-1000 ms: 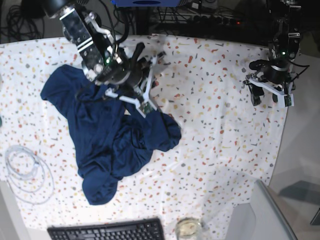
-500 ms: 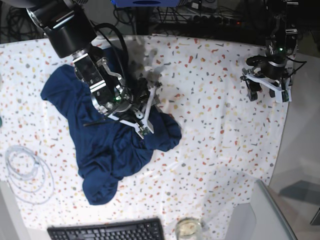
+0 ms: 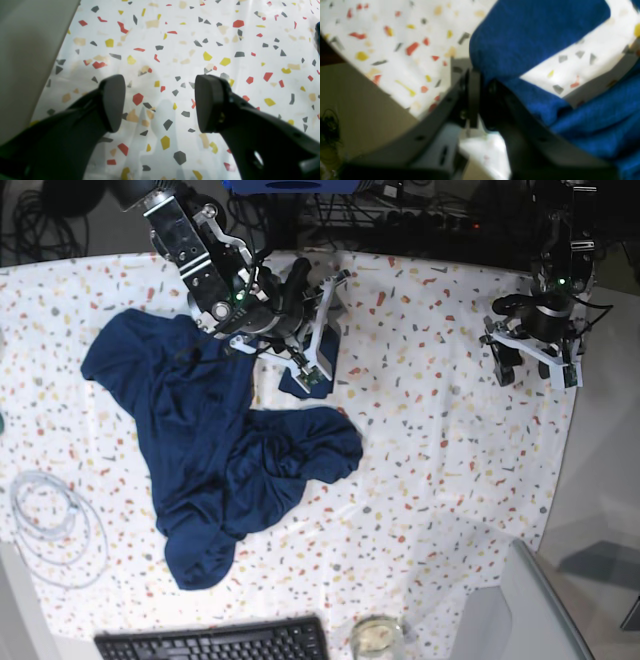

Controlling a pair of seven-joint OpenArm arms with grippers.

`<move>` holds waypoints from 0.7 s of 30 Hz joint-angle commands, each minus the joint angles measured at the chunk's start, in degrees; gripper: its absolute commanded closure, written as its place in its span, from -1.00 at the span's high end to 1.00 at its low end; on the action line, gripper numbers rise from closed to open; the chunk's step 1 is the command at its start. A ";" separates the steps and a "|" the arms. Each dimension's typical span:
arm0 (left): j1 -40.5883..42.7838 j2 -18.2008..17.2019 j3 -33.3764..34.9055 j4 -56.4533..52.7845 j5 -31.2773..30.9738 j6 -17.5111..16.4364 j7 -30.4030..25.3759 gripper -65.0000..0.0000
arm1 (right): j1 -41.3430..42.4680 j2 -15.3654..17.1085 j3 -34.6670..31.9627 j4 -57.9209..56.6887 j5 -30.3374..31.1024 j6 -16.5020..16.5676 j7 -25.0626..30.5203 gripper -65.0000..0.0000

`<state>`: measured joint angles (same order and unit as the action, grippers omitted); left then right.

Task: Layout the t-shirt on the table in an organized manner, then fold the t-shirt properly

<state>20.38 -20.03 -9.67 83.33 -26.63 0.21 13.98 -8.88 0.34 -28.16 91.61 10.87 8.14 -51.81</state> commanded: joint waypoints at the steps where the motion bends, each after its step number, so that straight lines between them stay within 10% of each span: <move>1: -0.21 -0.85 -0.39 0.85 0.04 0.10 -1.27 0.28 | 0.84 0.14 0.07 4.43 0.25 0.08 -0.19 -0.59; 9: -0.29 -0.76 2.16 3.13 0.30 0.10 -1.27 0.28 | 5.24 3.57 0.87 17.35 0.16 -0.01 -3.88 0.44; 21: -16.21 2.49 28.00 2.69 0.30 0.36 -1.19 0.28 | 15.70 6.47 12.47 -6.56 0.16 -0.01 1.75 0.48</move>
<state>4.82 -17.39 18.44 85.34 -26.17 0.64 14.02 5.78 6.94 -15.59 84.25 10.24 7.99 -50.94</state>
